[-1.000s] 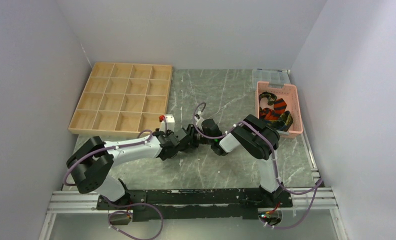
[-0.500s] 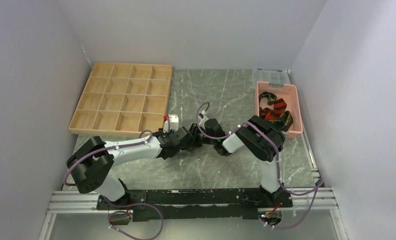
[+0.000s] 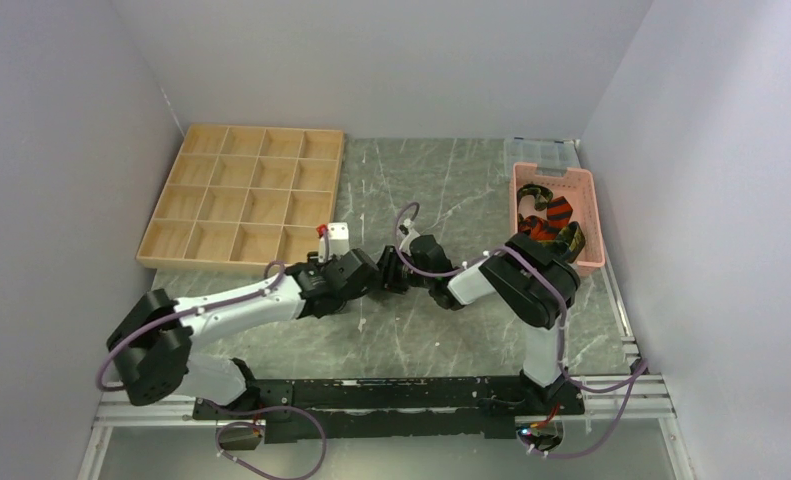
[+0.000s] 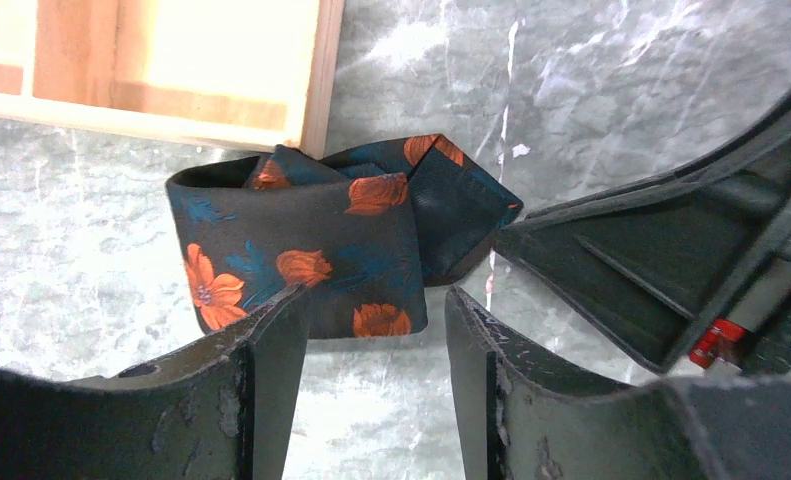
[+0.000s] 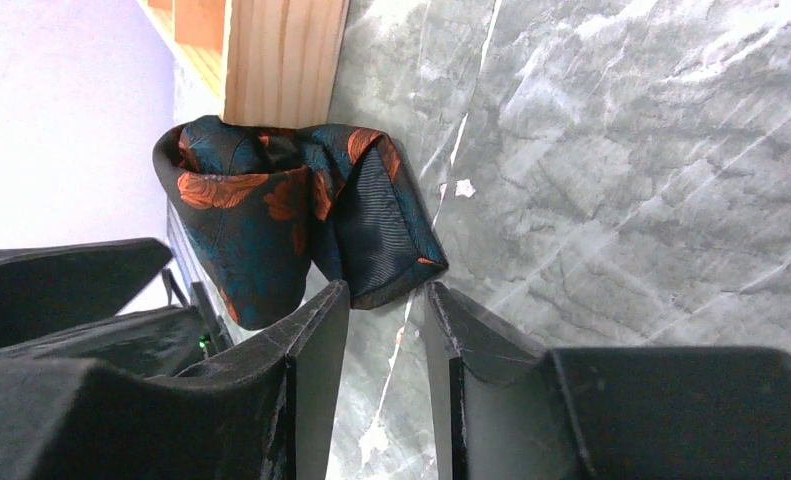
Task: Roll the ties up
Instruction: Roll the tie at the center of the board.
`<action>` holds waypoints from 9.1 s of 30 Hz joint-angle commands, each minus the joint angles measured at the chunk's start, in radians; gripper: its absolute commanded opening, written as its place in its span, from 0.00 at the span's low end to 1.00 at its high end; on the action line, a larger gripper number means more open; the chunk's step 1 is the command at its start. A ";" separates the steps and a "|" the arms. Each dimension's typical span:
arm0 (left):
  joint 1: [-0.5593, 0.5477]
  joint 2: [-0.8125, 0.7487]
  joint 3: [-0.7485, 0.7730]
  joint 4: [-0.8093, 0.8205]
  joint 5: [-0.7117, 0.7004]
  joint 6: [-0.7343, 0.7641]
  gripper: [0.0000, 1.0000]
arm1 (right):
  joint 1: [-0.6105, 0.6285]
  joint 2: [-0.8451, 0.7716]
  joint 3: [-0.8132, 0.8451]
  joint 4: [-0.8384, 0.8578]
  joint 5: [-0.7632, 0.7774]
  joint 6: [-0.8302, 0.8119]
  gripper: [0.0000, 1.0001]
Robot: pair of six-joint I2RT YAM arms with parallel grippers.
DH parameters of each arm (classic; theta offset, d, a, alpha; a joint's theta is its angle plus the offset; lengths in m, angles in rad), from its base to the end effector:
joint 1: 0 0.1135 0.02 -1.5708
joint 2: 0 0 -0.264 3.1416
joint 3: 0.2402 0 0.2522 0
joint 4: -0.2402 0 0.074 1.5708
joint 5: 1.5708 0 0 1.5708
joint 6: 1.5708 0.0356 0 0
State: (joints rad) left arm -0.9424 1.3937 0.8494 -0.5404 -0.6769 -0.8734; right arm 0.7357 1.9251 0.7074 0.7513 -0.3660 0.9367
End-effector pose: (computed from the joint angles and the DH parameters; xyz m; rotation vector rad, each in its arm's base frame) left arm 0.1719 -0.1986 0.2079 -0.1225 2.3285 0.0492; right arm 0.2497 0.2432 0.1038 -0.0302 2.3170 1.3383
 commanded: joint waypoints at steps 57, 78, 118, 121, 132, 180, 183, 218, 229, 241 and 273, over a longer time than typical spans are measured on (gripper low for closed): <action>0.700 -0.453 -0.591 0.576 0.714 0.000 0.60 | 0.141 -0.040 0.429 -0.571 0.214 -0.281 0.41; 0.700 -0.435 -0.553 0.544 0.728 0.021 0.71 | 0.166 0.021 0.404 -0.542 0.137 -0.202 0.42; 0.864 -0.142 -0.542 0.702 1.232 0.089 0.86 | 0.115 0.101 0.329 -0.486 0.141 -0.206 0.42; 0.863 -0.080 -0.553 0.750 1.259 0.054 0.83 | 0.115 0.097 0.323 -0.483 0.141 -0.205 0.42; 0.863 -0.007 -0.558 0.834 1.255 0.031 0.70 | 0.116 0.093 0.313 -0.480 0.142 -0.209 0.41; 0.862 -0.703 -0.631 0.311 0.993 -0.046 0.94 | 0.118 0.057 0.318 -0.506 0.158 -0.220 0.42; 0.861 -0.760 -0.623 0.256 0.971 -0.026 0.94 | 0.118 0.031 0.321 -0.525 0.162 -0.223 0.43; 0.863 -0.795 -0.570 0.187 0.933 -0.040 0.94 | 0.346 -0.014 0.338 -0.633 0.459 -0.362 0.10; 0.862 -0.742 -0.584 0.249 0.947 -0.032 0.92 | 0.345 0.077 0.441 -0.641 0.547 -0.328 0.09; 0.862 -0.710 -0.579 0.324 0.904 -0.066 0.93 | 0.346 -0.097 0.260 -0.589 0.466 -0.367 0.14; 0.865 -0.311 -0.599 0.740 1.146 -0.052 0.94 | 0.131 0.000 0.425 -0.570 0.098 -0.290 0.33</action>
State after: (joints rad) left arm -0.0795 1.0412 0.2394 0.1234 0.4213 -0.9588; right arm 0.8707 1.8961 1.0977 0.1669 -0.2718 0.6556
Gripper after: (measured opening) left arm 0.934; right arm 0.334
